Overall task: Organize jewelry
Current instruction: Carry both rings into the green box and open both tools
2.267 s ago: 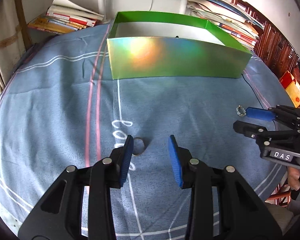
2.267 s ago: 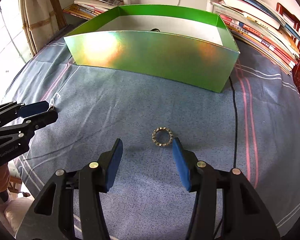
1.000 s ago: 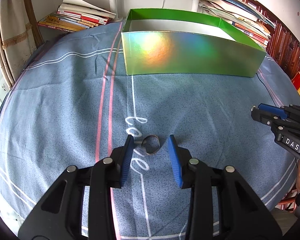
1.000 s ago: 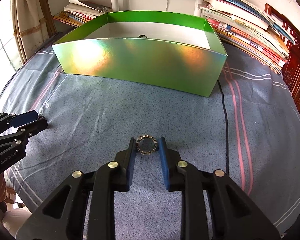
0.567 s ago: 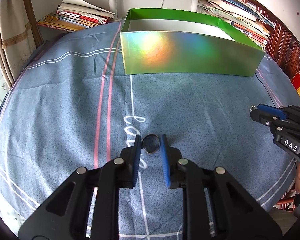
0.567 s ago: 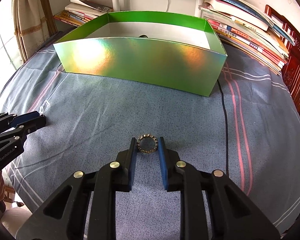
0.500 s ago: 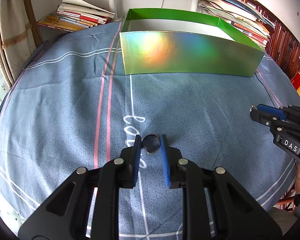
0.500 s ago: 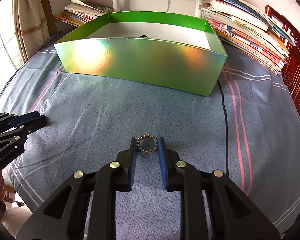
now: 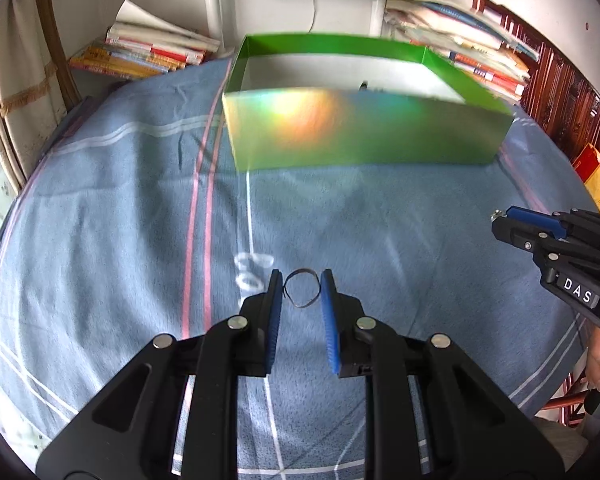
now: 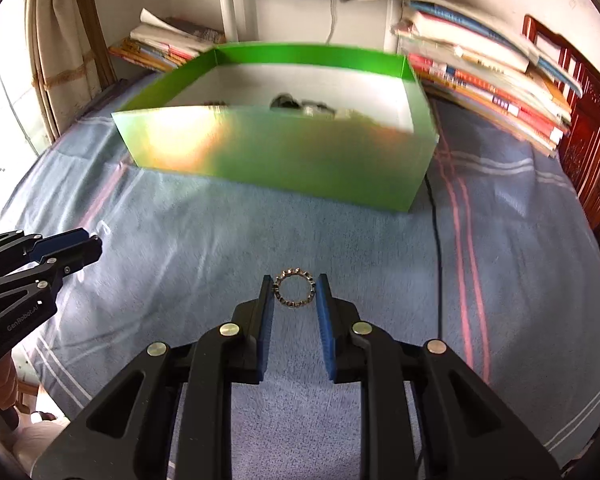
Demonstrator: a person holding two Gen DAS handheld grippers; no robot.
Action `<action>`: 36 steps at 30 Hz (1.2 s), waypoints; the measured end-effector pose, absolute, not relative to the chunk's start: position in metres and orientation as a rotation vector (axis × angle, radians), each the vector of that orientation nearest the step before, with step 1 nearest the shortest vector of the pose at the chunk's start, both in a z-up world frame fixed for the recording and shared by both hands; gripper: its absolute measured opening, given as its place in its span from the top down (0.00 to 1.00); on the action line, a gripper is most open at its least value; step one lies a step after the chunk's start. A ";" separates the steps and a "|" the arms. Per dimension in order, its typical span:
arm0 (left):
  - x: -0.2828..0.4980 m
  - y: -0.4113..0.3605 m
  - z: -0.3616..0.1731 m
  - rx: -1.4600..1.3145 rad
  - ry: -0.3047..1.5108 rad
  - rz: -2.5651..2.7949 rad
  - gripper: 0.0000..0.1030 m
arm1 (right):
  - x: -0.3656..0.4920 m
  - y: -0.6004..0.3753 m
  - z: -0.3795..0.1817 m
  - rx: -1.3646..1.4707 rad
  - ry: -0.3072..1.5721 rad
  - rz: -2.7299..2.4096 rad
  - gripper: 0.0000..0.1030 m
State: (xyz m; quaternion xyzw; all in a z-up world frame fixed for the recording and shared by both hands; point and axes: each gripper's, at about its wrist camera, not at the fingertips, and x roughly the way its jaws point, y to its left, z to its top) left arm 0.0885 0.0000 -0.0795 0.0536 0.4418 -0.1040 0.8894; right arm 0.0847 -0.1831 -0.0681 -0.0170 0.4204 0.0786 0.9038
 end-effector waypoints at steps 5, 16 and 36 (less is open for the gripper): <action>0.109 -0.007 -0.031 0.123 0.809 -0.233 0.81 | 0.105 -0.192 -0.014 0.010 0.747 0.187 0.79; 0.222 -0.048 0.000 0.121 0.792 -0.273 0.81 | 0.220 -0.204 0.000 0.091 0.751 0.144 0.79; 0.205 -0.025 -0.006 0.033 0.773 -0.218 0.39 | 0.157 -0.236 0.005 0.149 0.687 0.096 0.35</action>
